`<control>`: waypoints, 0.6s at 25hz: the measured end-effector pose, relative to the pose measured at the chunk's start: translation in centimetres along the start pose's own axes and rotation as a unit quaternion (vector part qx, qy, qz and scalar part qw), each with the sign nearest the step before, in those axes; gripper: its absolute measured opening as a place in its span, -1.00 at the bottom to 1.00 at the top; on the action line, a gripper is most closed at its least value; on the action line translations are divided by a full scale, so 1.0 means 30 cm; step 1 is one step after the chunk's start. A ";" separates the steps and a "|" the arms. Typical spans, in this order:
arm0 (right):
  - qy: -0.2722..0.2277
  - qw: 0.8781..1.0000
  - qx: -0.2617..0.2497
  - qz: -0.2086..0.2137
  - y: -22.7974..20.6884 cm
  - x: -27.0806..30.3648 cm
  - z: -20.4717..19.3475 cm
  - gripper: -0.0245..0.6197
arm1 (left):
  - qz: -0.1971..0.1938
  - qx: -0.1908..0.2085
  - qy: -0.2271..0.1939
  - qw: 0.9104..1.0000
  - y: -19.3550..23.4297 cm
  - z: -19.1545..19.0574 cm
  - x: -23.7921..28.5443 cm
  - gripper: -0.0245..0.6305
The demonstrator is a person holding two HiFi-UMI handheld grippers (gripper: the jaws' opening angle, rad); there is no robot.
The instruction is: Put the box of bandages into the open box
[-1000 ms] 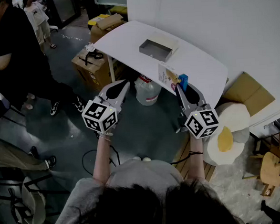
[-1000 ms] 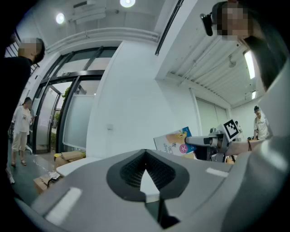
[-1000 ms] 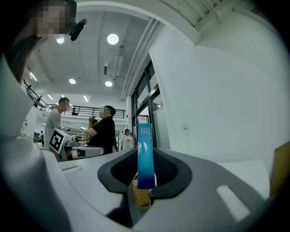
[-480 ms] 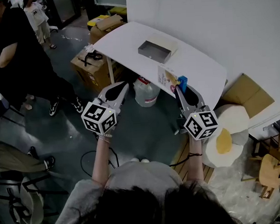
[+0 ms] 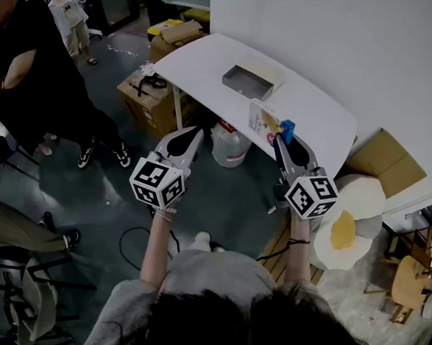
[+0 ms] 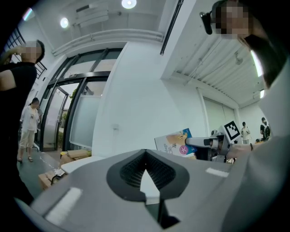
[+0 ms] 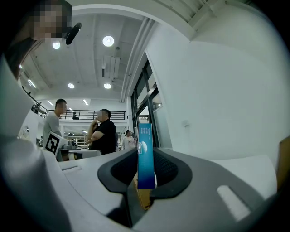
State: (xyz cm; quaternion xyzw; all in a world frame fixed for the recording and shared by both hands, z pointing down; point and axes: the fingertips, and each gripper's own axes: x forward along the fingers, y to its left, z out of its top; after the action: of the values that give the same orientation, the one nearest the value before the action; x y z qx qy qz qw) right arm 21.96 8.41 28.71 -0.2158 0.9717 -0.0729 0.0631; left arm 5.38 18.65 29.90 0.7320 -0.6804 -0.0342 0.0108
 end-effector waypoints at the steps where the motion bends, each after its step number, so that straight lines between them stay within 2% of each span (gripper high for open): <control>1: 0.000 1.000 0.002 0.003 0.001 0.011 -0.001 -0.61 | 0.002 -0.001 0.001 1.000 0.009 -0.002 0.003 -0.94; 5: 0.002 1.000 0.008 0.010 -0.003 0.054 -0.011 -0.61 | 0.005 -0.006 0.002 1.000 0.045 -0.011 0.023 -0.94; 15: 0.014 1.000 0.013 -0.005 -0.067 0.210 -0.071 -0.61 | -0.013 -0.020 0.007 1.000 0.176 -0.058 0.149 -0.94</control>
State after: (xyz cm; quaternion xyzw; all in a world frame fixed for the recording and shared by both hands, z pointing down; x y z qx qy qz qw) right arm 16.80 4.16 30.58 -0.2184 0.9704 -0.0884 0.0522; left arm 0.55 13.75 31.81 0.7403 -0.6703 -0.0428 0.0296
